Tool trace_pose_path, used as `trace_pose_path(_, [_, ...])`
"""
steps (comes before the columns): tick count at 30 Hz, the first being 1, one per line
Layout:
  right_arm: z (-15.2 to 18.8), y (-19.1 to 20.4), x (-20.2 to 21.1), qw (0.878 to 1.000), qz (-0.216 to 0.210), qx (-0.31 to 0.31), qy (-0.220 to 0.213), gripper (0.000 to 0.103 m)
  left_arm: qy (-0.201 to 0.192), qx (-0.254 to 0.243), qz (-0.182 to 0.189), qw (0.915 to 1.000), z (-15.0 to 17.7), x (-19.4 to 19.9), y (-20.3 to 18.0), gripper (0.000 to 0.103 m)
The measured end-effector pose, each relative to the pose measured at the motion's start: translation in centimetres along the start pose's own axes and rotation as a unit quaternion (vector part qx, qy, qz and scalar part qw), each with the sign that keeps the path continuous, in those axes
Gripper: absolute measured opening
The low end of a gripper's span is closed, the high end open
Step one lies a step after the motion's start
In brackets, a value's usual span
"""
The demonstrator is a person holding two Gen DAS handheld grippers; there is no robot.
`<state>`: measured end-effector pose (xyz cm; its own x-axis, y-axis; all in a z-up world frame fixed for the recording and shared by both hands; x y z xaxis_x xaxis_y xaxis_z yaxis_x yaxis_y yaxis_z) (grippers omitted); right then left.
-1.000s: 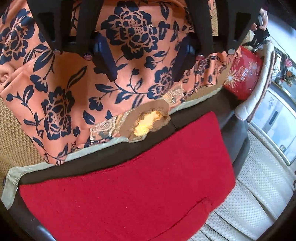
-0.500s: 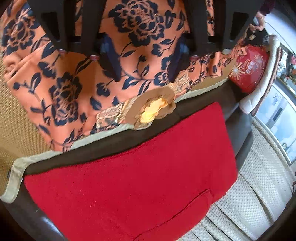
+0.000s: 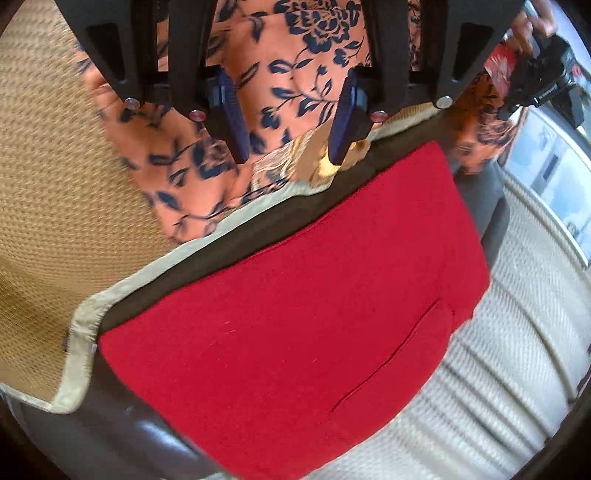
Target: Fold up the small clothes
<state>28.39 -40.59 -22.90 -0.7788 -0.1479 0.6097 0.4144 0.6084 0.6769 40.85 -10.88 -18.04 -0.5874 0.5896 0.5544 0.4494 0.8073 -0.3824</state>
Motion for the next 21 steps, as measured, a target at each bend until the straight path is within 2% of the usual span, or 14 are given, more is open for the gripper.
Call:
trace_pose_path(3, [-1.1,-1.4,0.4,0.999,-0.012,-0.029,0.013,0.050,0.041,-0.026,0.082,0.9954,1.4,-3.2,-6.9,0.004])
trace_pose_path(4, [-1.2,-1.6,0.3,0.999,-0.018,-0.038,0.021,0.051,0.040,-0.035,0.096,0.9940,1.8,-3.3,-8.1,0.009])
trace_pose_path(5, [-1.2,-1.9,0.1,0.998,-0.027,-0.052,0.037,0.058,0.035,-0.040,0.097,0.9939,2.0,-3.0,-8.4,0.023])
trace_pose_path(6, [-1.1,-2.0,-0.2,0.996,-0.034,-0.062,0.050,0.063,0.024,-0.042,0.085,0.9952,2.1,-2.8,-7.9,0.035])
trace_pose_path(7, [-0.7,-2.3,-0.8,0.994,-0.043,-0.077,0.070,0.071,0.014,-0.040,0.066,0.9969,2.5,-2.1,-7.2,0.058])
trace_pose_path(8, [-0.3,-2.3,-1.1,0.992,-0.044,-0.084,0.082,0.071,0.000,-0.033,0.037,0.9988,2.7,-1.7,-5.7,0.067])
trace_pose_path(10, [0.9,-2.2,-2.6,0.987,-0.045,-0.091,0.123,0.071,-0.013,-0.014,-0.019,0.9996,3.5,-1.1,-1.6,0.067])
trace_pose_path(13, [2.9,-2.2,-4.4,0.980,-0.024,-0.094,0.172,0.071,0.012,0.019,-0.103,0.9944,6.2,-1.0,4.4,0.067])
trace_pose_path(16, [5.0,-1.2,-5.9,0.976,-0.015,-0.077,0.203,0.071,0.032,0.047,-0.161,0.9854,9.0,-0.4,9.0,0.067])
trace_pose_path(19, [7.6,0.2,-7.3,0.973,-0.009,-0.045,0.226,0.070,0.041,0.070,-0.189,0.9785,9.5,0.1,11.4,0.067])
trace_pose_path(20, [8.7,0.8,-7.8,0.972,-0.003,-0.022,0.236,0.054,0.039,0.076,-0.192,0.9777,9.4,0.3,11.9,0.067])
trace_pose_path(21, [9.5,1.5,-8.1,0.972,0.003,0.003,0.237,0.033,0.034,0.080,-0.195,0.9770,9.3,0.7,12.3,0.067])
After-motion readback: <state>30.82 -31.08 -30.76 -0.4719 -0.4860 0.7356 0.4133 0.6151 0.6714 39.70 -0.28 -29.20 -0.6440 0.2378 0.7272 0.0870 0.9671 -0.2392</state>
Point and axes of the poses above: each gripper's, at about its wrist camera, not at the fingertips, and x roughly against the way its jaws point, y to its left, z to its underside, the point moved 8 cm from there along -x, roughly the way its jaws point, and after that the axes turned 10 degrees about -x, right-handed, at the moved point
